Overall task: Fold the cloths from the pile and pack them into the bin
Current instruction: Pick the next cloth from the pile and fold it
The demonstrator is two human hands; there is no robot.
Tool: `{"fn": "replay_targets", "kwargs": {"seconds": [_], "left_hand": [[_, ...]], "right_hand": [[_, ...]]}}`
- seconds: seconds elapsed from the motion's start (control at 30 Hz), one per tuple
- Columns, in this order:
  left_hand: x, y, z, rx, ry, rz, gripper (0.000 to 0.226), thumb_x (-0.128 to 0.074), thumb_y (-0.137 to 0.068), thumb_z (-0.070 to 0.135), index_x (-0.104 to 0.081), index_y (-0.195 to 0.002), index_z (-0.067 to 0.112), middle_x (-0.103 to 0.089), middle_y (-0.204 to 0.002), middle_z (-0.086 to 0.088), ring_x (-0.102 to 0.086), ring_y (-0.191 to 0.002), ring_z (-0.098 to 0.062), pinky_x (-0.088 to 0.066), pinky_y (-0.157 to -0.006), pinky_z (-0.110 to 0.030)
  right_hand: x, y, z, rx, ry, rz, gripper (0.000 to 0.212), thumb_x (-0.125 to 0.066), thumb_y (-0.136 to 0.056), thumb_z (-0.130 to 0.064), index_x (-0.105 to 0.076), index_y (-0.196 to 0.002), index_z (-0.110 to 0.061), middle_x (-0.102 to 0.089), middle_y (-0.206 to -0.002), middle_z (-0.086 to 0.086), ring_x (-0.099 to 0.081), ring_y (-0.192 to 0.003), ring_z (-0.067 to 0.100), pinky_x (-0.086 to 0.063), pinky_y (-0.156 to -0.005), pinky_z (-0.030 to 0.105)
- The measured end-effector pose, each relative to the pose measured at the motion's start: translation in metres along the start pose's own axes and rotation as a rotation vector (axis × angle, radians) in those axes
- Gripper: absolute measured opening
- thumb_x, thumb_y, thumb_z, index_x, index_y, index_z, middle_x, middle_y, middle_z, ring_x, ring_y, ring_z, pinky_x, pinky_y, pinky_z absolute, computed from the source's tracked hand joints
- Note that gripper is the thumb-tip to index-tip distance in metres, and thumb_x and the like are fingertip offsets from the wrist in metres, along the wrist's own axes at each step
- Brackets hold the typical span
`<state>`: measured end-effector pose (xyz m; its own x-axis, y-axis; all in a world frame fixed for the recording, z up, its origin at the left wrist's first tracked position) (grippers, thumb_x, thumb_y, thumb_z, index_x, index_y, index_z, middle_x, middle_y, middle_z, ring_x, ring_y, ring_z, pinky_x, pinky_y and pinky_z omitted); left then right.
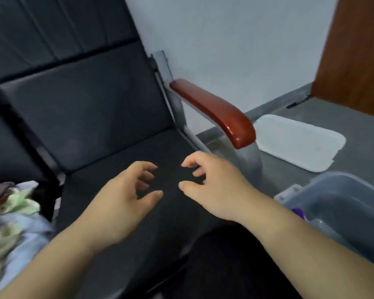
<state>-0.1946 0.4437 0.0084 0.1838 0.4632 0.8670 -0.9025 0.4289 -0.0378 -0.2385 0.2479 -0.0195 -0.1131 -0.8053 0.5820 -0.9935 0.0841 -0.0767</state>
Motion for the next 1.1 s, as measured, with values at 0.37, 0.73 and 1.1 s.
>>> {"fn": "replay_targets", "kwargs": {"seconds": [0.37, 0.73, 1.1], "left_hand": [[0.155, 0.142, -0.227, 0.482, 0.105, 0.427, 0.048, -0.077, -0.085, 0.039, -0.05, -0.124, 0.044, -0.061, -0.111, 0.02, -0.061, -0.097, 0.005, -0.048, -0.083, -0.023], [0.205, 0.207, -0.379, 0.764, 0.069, 0.584, 0.057, -0.075, -0.088, 0.036, -0.051, -0.139, 0.033, -0.051, -0.135, 0.004, -0.055, -0.117, -0.016, -0.043, -0.094, -0.032], [0.196, 0.187, -0.448, 0.949, 0.031, 0.676, 0.01, -0.067, -0.094, 0.024, -0.066, -0.104, 0.021, -0.061, -0.095, 0.008, -0.061, -0.101, -0.024, -0.04, -0.076, -0.03]], "right_hand": [[-0.226, -0.068, -0.196, 0.323, 0.118, -0.474, 0.043, -0.07, -0.091, -0.039, -0.053, -0.131, -0.04, -0.053, -0.129, -0.02, -0.056, -0.11, 0.002, -0.051, -0.088, 0.025], [-0.409, -0.101, -0.293, 0.391, 0.025, -0.604, 0.022, -0.071, -0.091, -0.03, -0.062, -0.109, -0.038, -0.064, -0.113, -0.017, -0.062, -0.099, 0.004, -0.046, -0.08, 0.02], [-0.473, -0.126, -0.289, 0.277, -0.051, -0.626, 0.028, -0.058, -0.096, -0.012, -0.061, -0.113, -0.034, -0.06, -0.11, -0.016, -0.061, -0.104, 0.011, -0.053, -0.088, 0.028]]}}
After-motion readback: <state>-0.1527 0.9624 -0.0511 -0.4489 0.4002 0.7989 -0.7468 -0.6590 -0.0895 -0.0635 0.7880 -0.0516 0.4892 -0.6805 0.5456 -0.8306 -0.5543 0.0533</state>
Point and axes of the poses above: each hand's wrist, its own y-axis away from the middle knuckle, its own x-axis out of the back of the hand, z = x × y, the point moved 5 cm from there along -y, towards the middle knuckle
